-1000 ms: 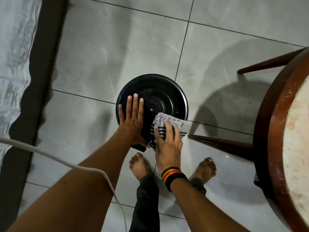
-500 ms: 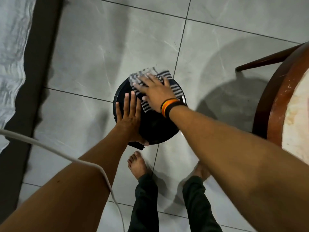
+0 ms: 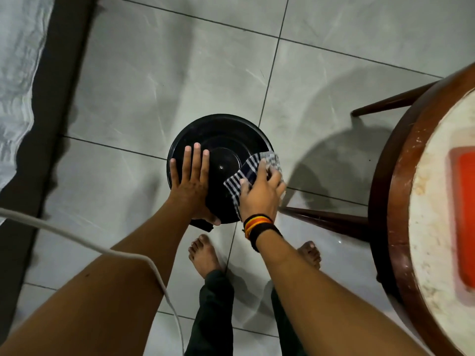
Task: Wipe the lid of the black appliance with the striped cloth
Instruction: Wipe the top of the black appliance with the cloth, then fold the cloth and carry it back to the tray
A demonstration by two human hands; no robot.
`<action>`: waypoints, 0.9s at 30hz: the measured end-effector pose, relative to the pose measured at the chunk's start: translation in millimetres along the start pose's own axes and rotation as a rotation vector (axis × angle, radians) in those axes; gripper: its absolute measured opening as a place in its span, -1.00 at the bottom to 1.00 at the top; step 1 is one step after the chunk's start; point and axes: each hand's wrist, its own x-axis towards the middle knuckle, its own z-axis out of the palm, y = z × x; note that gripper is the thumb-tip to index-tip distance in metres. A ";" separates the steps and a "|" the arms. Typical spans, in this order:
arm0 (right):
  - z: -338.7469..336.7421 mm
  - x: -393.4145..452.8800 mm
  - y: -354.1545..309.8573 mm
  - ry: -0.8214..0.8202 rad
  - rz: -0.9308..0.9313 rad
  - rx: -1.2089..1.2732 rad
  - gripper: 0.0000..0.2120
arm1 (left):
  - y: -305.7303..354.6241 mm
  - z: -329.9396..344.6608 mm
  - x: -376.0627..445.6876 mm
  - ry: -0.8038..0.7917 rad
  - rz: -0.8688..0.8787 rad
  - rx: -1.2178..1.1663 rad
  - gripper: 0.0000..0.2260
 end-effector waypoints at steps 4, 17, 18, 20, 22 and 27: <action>-3.7 -3.6 -11.2 -0.024 -0.275 -0.051 -0.49 | 1.8 -2.0 -5.1 0.054 0.007 0.001 0.59; -15.0 -18.5 2.5 -0.074 0.474 0.646 -0.38 | 50.1 -54.7 -24.8 0.351 -0.231 -0.670 -0.62; -13.0 -19.3 0.2 -0.058 0.481 0.643 -0.41 | 57.8 -55.7 -21.5 0.349 -0.288 -0.683 -0.62; -11.2 -18.5 -5.8 -0.091 0.493 0.629 -0.54 | 65.1 -58.3 -15.0 0.314 -0.391 -0.703 -0.64; -15.3 -23.5 -3.4 -0.146 0.496 0.646 -0.68 | 68.7 -59.6 -16.2 0.309 -0.433 -0.750 -0.78; -68.9 -63.9 6.8 -0.151 0.412 0.869 -0.84 | 77.5 -83.4 -56.7 0.415 -0.228 -0.934 -0.82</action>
